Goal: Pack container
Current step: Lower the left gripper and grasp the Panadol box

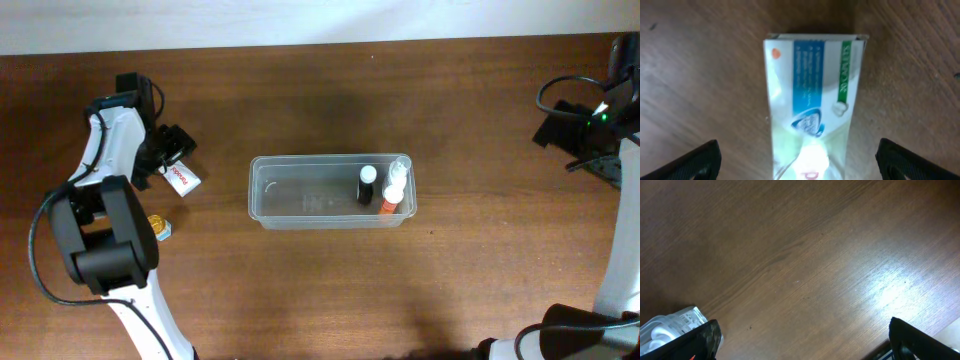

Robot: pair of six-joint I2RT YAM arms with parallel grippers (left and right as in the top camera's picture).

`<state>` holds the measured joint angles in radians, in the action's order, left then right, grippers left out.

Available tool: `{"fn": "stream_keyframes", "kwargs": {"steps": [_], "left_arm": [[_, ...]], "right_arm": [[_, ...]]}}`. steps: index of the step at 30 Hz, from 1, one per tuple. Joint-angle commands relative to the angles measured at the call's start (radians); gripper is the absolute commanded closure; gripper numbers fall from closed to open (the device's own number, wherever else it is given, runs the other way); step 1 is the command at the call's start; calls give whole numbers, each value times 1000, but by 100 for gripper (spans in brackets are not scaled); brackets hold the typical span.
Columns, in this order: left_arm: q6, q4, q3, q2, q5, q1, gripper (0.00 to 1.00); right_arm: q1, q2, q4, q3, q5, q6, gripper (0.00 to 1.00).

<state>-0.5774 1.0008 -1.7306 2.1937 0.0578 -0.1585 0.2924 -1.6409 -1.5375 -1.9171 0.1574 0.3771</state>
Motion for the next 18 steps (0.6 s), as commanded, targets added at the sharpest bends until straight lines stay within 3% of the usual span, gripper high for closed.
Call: {"fn": "stream_keyframes", "kwargs": {"steps": [1,18], "left_arm": [[-13,-22,-6,23,10,19,1],[-13,-26,-5,85,55,56,1]], "right_arm": [[3,11,1,-15,15,-2,2],[3,11,1,-15,15,-2,2]]}}
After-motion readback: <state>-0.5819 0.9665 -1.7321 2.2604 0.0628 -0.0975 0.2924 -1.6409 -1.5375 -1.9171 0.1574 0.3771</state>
